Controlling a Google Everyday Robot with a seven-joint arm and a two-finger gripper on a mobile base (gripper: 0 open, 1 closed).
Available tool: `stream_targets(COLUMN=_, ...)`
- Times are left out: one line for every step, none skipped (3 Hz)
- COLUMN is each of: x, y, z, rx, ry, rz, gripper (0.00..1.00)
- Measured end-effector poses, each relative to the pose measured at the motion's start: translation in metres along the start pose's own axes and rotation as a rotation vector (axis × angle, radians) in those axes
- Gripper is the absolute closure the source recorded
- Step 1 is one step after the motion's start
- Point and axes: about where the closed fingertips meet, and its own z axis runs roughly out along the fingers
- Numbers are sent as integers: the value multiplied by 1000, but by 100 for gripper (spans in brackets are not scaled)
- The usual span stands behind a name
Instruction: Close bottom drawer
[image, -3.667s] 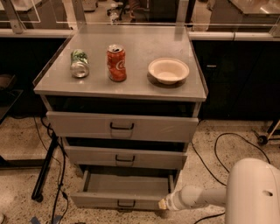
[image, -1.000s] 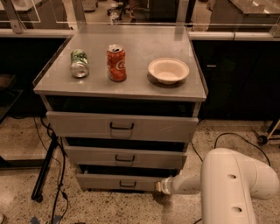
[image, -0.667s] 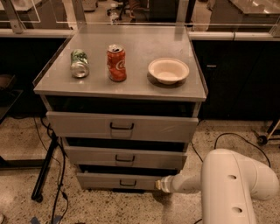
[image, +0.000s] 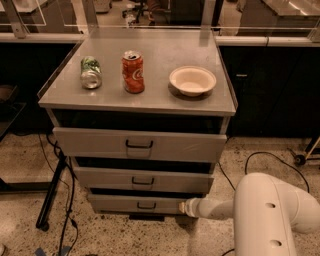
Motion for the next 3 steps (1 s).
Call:
stream_targets(x=6, y=1, z=-5, rx=-15, ry=20, rz=-7, gripper=100)
stream_targets(x=30, y=-1, z=-30, rx=-61, ry=91, rz=11, gripper=100)
stream_targets(x=42, y=-2, z=-34, rx=-72, ry=127, rz=18, gripper=84)
